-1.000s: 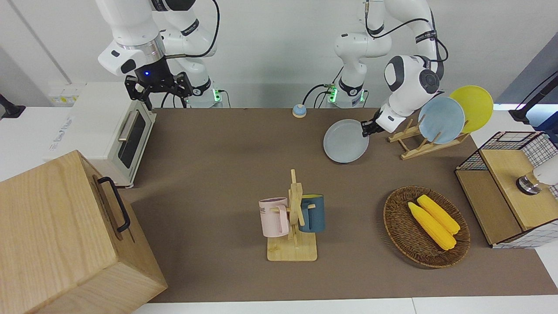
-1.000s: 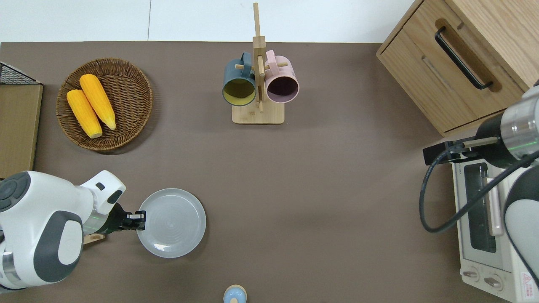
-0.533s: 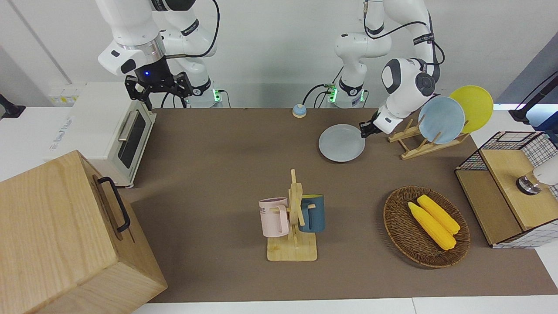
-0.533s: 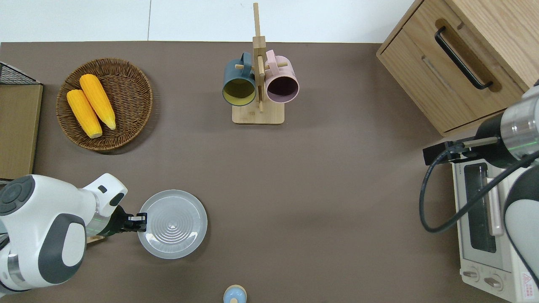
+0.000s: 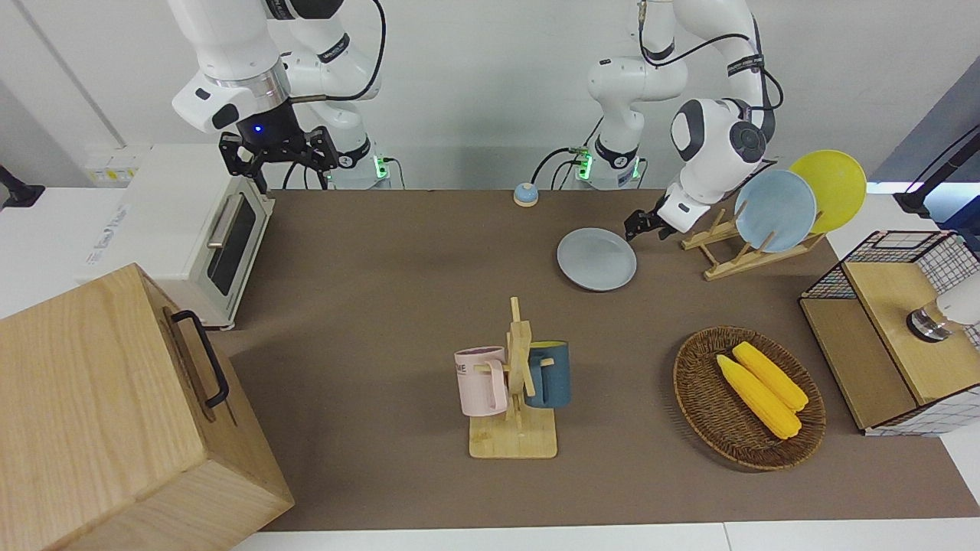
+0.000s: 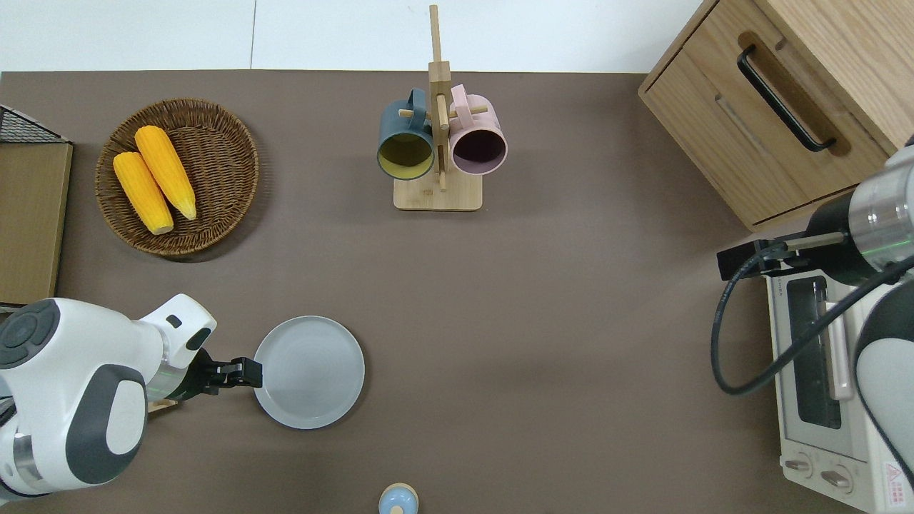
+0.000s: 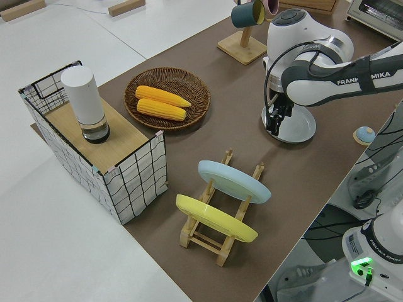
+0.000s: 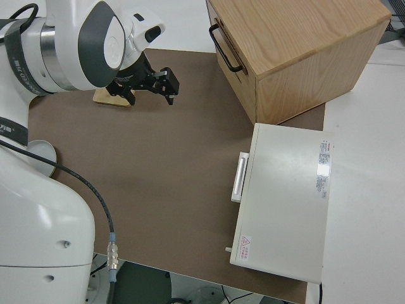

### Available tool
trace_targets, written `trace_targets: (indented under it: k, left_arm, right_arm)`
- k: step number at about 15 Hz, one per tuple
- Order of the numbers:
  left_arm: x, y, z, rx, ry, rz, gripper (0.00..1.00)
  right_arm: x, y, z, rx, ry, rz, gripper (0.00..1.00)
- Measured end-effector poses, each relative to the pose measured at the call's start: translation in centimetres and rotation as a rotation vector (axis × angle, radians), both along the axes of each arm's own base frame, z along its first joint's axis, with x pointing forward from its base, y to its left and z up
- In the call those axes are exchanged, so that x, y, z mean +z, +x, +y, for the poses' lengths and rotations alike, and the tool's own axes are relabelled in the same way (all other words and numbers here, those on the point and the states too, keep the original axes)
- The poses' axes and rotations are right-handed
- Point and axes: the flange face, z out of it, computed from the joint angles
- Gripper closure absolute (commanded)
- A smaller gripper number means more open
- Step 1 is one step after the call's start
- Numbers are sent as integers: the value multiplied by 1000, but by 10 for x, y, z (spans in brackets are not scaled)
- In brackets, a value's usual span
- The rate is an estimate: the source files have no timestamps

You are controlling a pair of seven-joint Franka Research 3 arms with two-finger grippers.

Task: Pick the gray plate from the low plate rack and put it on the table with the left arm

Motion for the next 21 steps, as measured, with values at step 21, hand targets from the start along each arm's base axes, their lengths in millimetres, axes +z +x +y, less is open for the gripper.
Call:
trace_targets:
  k: [21]
  left_arm:
    - [224,55,28,53,149,-128,5]
  right_arm:
    - [0,0,0,0,0,0,17]
